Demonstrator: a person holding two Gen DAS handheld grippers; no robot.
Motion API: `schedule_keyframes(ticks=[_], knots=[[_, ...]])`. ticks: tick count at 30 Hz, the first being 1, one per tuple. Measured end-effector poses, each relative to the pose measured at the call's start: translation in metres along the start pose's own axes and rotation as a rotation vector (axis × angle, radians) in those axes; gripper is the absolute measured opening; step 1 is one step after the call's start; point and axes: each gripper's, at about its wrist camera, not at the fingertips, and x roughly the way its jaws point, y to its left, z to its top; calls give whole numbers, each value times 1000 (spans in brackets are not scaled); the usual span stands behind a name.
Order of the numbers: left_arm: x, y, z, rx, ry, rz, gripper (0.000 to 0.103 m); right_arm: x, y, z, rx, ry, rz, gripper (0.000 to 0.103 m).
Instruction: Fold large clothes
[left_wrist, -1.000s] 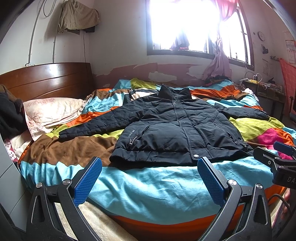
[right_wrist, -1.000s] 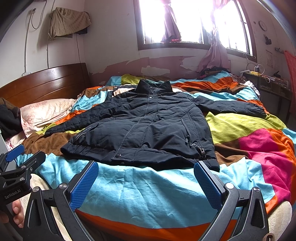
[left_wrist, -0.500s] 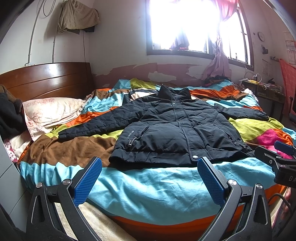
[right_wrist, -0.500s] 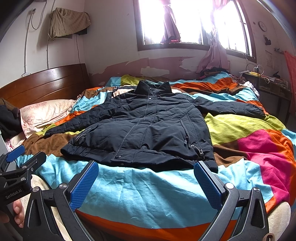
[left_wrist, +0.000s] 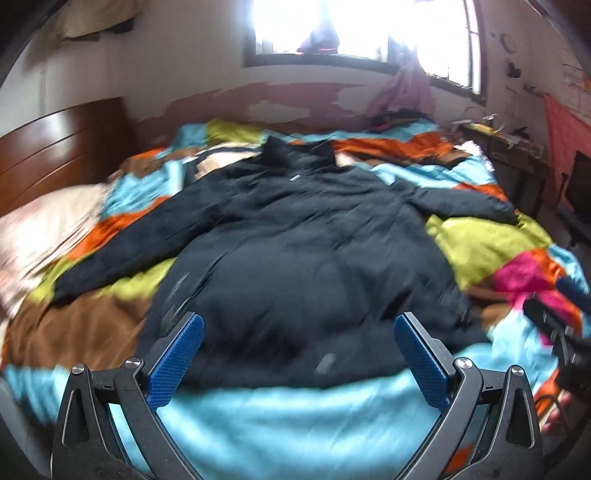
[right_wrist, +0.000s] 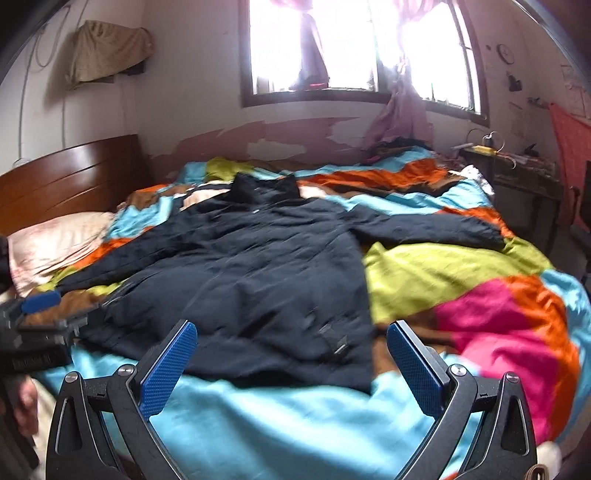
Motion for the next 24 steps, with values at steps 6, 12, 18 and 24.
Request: schedule_keyframes(ticks=[6, 12, 18, 24], knots=[[111, -49, 85, 71, -12, -51, 101, 59, -73, 31, 44, 54, -29, 103], [270, -95, 149, 70, 80, -150, 101, 136, -147, 49, 103, 85, -103, 103], [373, -128, 177, 58, 121, -152, 101, 195, -228, 58, 239, 97, -151, 103], [438, -129, 157, 73, 202, -121, 102, 237, -291, 65, 360, 91, -165, 103]])
